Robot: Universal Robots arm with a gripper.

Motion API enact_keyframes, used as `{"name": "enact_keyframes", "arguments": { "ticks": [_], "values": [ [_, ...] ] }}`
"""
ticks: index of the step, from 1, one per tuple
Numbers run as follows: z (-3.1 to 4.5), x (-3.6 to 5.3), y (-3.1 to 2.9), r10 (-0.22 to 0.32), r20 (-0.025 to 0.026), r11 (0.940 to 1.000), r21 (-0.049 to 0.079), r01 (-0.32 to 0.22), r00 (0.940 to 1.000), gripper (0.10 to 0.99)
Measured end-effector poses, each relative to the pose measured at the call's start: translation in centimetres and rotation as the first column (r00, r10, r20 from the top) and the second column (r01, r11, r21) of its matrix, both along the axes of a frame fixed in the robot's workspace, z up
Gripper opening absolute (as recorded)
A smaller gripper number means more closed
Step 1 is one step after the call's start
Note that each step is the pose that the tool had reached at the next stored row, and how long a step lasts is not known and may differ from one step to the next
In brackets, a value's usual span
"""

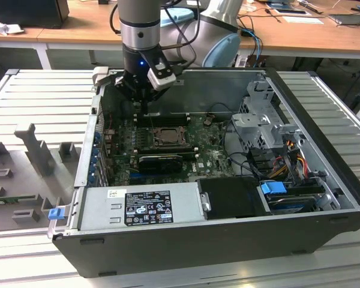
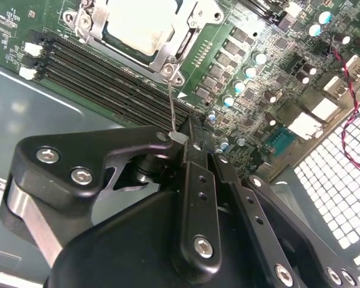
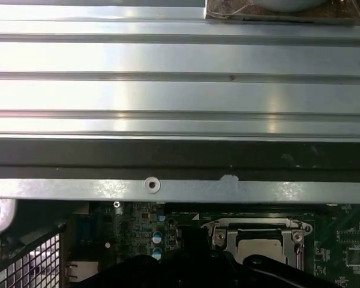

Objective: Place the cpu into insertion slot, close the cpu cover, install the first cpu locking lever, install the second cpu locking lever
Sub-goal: 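Install the first cpu locking lever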

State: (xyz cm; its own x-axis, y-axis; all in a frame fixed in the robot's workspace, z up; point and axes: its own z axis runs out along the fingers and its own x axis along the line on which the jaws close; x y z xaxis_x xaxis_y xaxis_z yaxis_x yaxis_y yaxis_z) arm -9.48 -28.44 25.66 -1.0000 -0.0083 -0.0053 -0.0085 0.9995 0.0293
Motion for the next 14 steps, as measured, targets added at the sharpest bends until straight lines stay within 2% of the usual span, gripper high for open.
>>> {"name": "enact_keyframes", "arguments": {
  "ticks": [14],
  "values": [
    [-0.05, 0.95, 0.09, 0.000, -0.0035, 1.0000, 0.000, 0.000, 1.0000, 0.106]
  ]
}}
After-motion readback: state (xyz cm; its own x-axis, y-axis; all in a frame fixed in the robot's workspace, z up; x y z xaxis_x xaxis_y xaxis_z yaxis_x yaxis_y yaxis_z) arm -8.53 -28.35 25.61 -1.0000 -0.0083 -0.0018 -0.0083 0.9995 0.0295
